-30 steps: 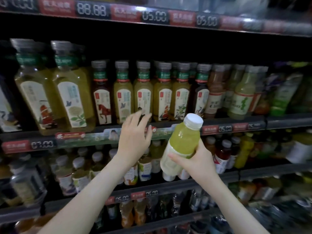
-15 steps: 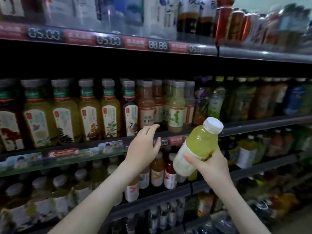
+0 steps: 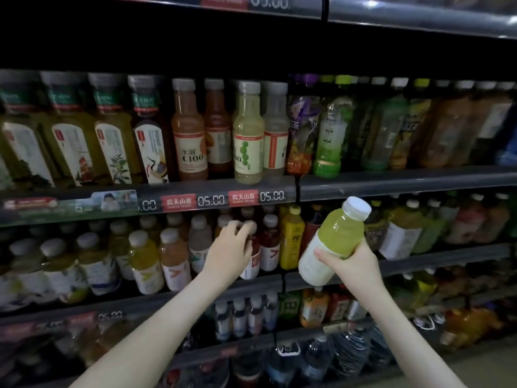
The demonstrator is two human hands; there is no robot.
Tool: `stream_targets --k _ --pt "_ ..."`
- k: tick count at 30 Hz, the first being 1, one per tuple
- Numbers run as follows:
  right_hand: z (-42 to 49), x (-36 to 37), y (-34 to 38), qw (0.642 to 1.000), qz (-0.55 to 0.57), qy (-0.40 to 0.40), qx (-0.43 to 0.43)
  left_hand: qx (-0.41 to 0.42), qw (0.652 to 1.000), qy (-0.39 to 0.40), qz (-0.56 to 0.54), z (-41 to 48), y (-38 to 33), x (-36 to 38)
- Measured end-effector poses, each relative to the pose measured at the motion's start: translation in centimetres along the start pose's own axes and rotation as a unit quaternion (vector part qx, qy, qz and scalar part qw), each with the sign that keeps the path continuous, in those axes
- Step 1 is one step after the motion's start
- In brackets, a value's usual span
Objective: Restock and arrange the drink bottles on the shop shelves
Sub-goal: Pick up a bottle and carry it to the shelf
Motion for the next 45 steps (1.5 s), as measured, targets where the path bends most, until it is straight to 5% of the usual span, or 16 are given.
stream_targets --k 5,14,23,29,34,38,45 --pt "1.1 1.4 -2.9 0.999 -0.014 0.018 0.032 -0.055 0.985 0.152 0.066 0.8 1.7 4.3" --pt "3.3 2.4 -5.3 0.997 -0.002 0.035 0.061 -0.085 0.972 0.214 -0.035 3.5 2.0 8.6" --pt "6.1 2.5 -8.0 0.995 -0.027 0.071 0.068 -0.101 0.979 0.15 0.089 3.8 0.2 8.2" --pt "6.9 2.2 -8.8 0.992 -0.037 0.112 0.051 -0.058 0.995 0.037 0.072 -0.2 -0.2 8.1" --pt "7.4 2.0 -9.8 0.99 -0.028 0.127 0.052 -0.179 0.976 0.12 0.037 1.1 0.7 8.9" --pt "7.7 1.5 -10.3 0.99 -0.025 0.133 0.048 -0.18 0.962 0.206 0.02 2.3 0.2 10.0" --pt "7.9 1.4 -10.4 0.987 -0.018 0.152 0.045 -0.168 0.965 0.198 -0.025 0.8 -0.1 10.2"
Point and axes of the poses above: each hand's wrist, its own z-axis towards the middle knuckle, its own x-axis out of the palm, y = z × x, the point moved 4 cm from there along z, towards the middle knuckle, and after that the axes turned 14 degrees about z, right-handed, at the moved point
